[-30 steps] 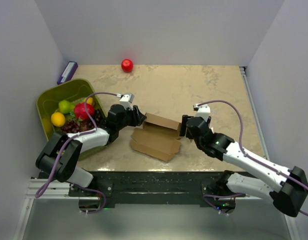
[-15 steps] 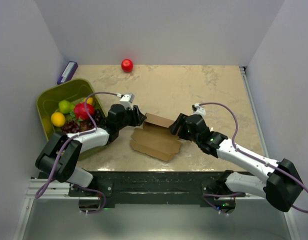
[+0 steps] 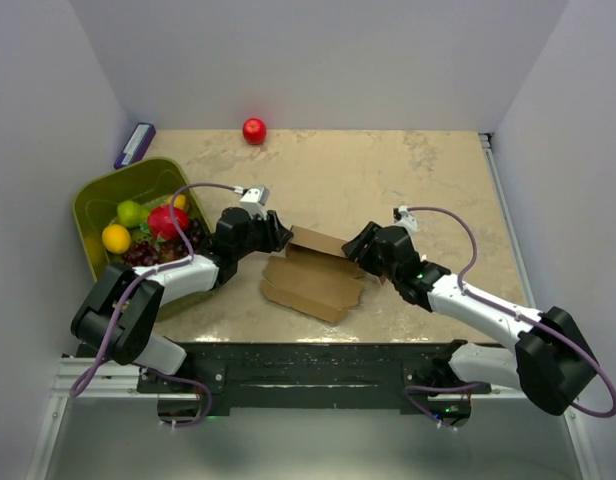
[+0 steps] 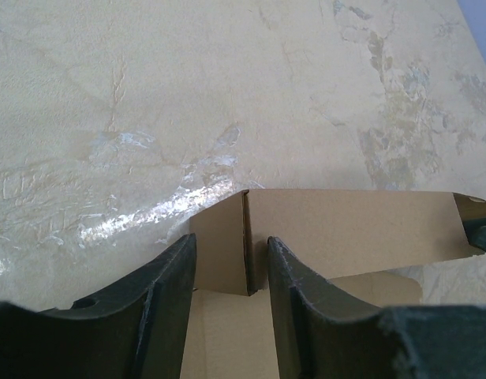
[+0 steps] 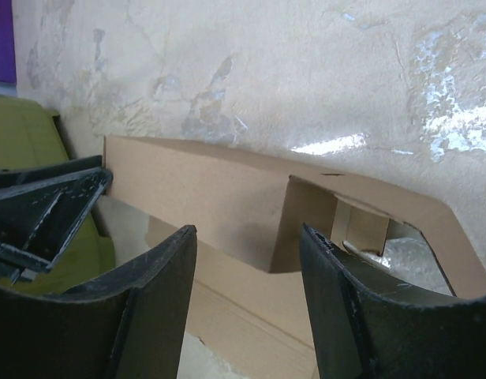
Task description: Fold the paper box
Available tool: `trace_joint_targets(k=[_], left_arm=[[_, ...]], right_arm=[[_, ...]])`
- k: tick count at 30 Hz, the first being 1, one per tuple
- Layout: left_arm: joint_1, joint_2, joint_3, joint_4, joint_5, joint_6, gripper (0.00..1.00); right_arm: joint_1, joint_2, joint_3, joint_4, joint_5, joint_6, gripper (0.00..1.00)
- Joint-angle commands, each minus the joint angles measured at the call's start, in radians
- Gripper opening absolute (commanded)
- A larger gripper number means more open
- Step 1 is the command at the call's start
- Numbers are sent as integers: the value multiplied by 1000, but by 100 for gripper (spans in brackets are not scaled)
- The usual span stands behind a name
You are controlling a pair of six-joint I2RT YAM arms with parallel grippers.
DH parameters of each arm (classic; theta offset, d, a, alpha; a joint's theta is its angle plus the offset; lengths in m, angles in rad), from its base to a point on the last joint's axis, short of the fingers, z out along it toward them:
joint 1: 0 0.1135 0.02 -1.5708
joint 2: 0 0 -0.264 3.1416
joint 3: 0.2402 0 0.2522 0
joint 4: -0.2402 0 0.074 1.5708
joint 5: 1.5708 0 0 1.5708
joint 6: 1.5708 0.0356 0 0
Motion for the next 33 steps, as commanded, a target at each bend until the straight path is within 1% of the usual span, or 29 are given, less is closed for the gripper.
trace_joint_targets(k=[1, 9, 13, 14, 19, 20, 22, 28, 33], left_arm=[[1, 2, 22, -38, 2, 32, 45], [1, 2, 22, -35, 8, 32, 45], [1, 1, 22, -34, 8, 32, 45], [1, 1, 22, -34, 8, 31, 45], [3, 5, 20, -32, 8, 31, 45], [1, 5, 20, -31, 9, 31, 45], [3, 2, 17, -26, 14, 26, 44], [1, -4, 16, -22, 17, 20, 44], [1, -10, 14, -23, 13, 14, 44]], right_arm=[[-12, 27, -8, 80, 11, 32, 57], [-17, 62, -35, 211, 3, 101, 52], [-17, 94, -64, 274, -22, 171, 48], [-17, 96, -73, 304, -23, 187, 45], [-20, 111, -136, 389, -18, 265, 39], [-20, 114, -148, 433, -14, 280, 35], [-20, 116, -189, 485, -2, 320, 32], [-22, 148, -220, 596, 26, 357, 22], [-23, 170, -240, 680, 38, 391, 17]])
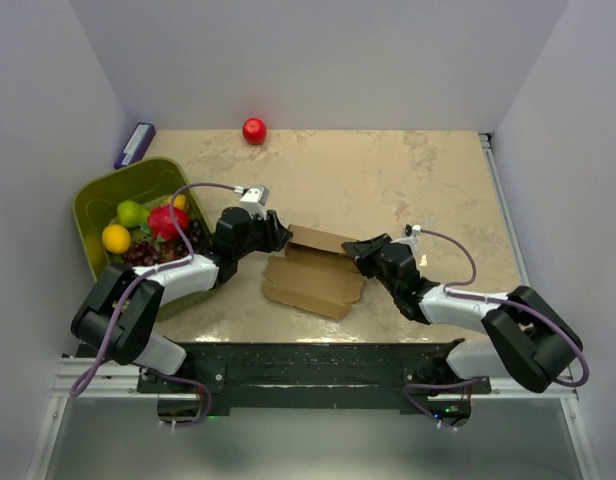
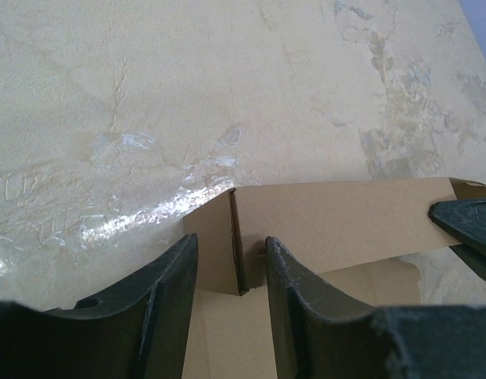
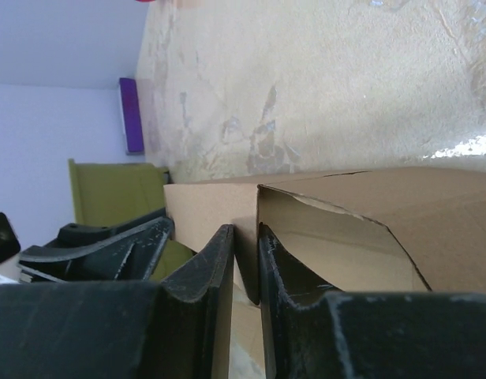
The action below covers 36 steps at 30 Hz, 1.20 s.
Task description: Fold the paper box
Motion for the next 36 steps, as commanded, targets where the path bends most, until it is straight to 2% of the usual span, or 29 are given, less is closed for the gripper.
trace_joint_targets(k=[1, 5, 6, 7, 8, 10, 11, 15, 20, 21, 24, 31, 36], left_arm=[[1, -8, 12, -21, 12, 10, 44], [1, 5, 14, -15, 10, 8, 44], [1, 8, 14, -14, 10, 8, 44], [1, 11, 14, -10, 10, 8, 43], [1, 18, 15, -6, 9, 7, 43], [1, 24, 20, -6, 6, 7, 42], [1, 27, 20, -6, 3, 8, 42], [3, 30, 25, -9, -4, 10, 42], [3, 31, 28, -14, -5, 11, 41], [1, 31, 28, -15, -7, 13, 41], [1, 30, 26, -18, -11, 16, 41], [3, 27, 32, -33, -22, 28, 41], [1, 25, 40, -44, -22, 38, 41]], right_arm=[[-2, 20, -18, 114, 44, 47, 15], [-2, 13, -7, 77, 61, 12, 14], [-4, 2, 3, 59, 70, -23, 17], [-2, -23, 6, 17, 78, -40, 21], [-4, -41, 9, -3, 98, -60, 32], [-2, -99, 19, -90, 107, -126, 43], [-2, -119, 19, -116, 118, -146, 54], [13, -223, 8, -240, 142, -258, 63], [131, -306, 32, -380, 237, -411, 60], [191, -304, 63, -409, 262, -428, 59], [261, -255, 109, -504, 339, -460, 53], [257, -14, 259, -654, 347, -494, 50], [188, 10, 281, -670, 353, -519, 47]])
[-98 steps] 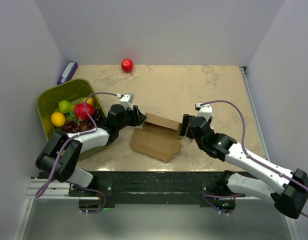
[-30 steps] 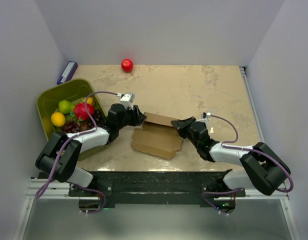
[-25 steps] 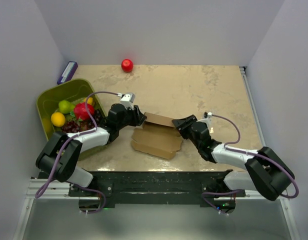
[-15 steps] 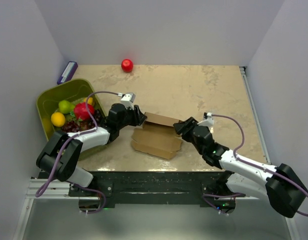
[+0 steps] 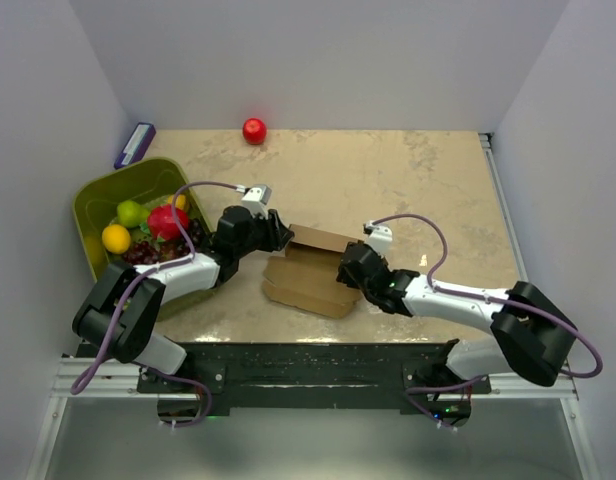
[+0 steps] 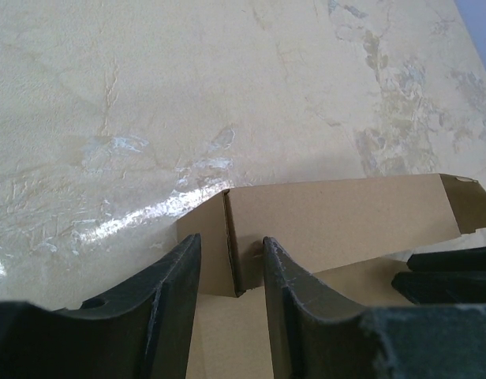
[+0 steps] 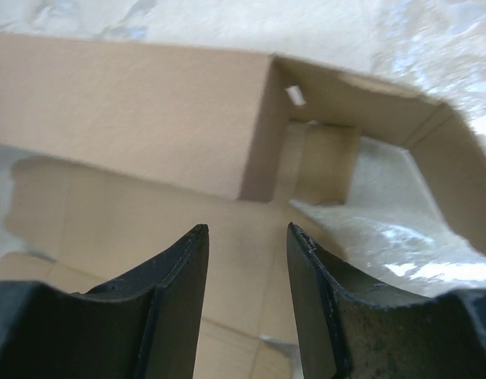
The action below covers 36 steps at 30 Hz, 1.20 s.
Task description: Fold the paper box
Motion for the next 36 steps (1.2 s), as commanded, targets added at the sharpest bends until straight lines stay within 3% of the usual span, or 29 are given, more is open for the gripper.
trace_joint_targets(k=[1, 8, 12, 25, 36], left_arm=[[3, 13, 26, -42, -28, 37, 41], [1, 18, 29, -42, -25, 40, 41], [1, 19, 32, -42, -25, 40, 41], [1, 30, 41, -48, -22, 46, 41], [1, 35, 45, -48, -16, 45, 41]], right_arm=[[-61, -17, 28, -48, 61, -51, 47], [-159, -5, -24, 26, -8, -84, 44], [-168, 36, -28, 32, -7, -84, 43], [-191, 110, -91, 366, -2, -180, 39], [-177, 150, -105, 510, -37, -273, 31]])
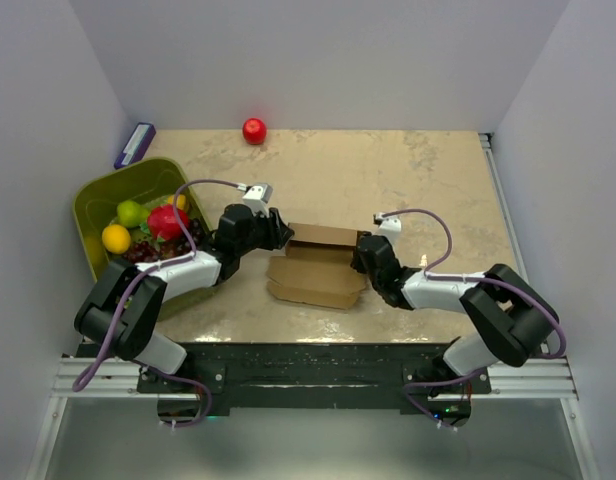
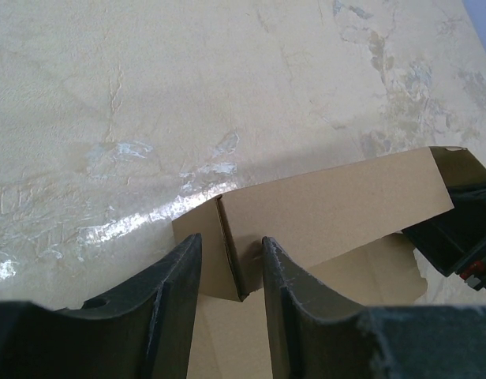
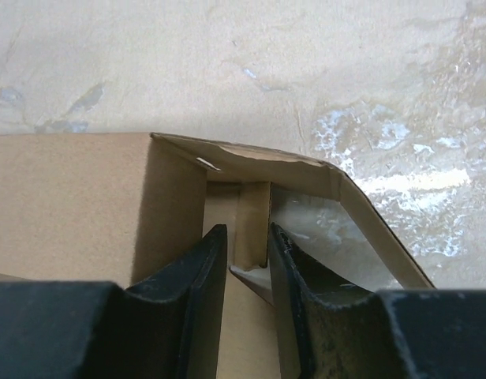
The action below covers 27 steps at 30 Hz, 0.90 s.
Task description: Fold the paper box
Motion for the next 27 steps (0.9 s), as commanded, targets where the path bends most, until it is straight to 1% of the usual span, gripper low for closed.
trace_joint_targets(k=[1, 7, 14, 19, 20, 22, 23, 24, 25, 26, 27], left_arm=[[1, 21, 23, -34, -10, 29, 41], [3, 27, 21, -30, -8, 27, 40], [1, 29, 20, -24, 1, 21, 40], [3, 26, 15, -21, -4, 24, 40], [1, 21, 15, -20, -8, 30, 41], [1, 6, 18, -14, -5, 49, 45], [1, 1, 23, -12, -5, 55, 47], [1, -9, 32, -17, -5, 59, 53], [1, -13, 37, -18, -5, 66, 57], [1, -16, 41, -18, -7, 69, 61], [0, -22, 50, -20, -7, 70, 68]], right_arm=[[20, 0, -3, 113, 5, -58, 31], [78, 47, 26, 110, 37, -87, 31], [120, 101, 52, 123, 45, -58, 30], [130, 118, 97, 43, 77, -26, 32], [129, 109, 97, 28, 85, -15, 35], [130, 88, 91, -11, 93, 13, 41], [130, 60, 82, -25, 96, 19, 47], [130, 42, 77, -52, 96, 25, 51], [130, 23, 72, -64, 85, 27, 55], [130, 6, 62, -75, 76, 22, 63], [130, -36, 59, -97, 59, 15, 67]])
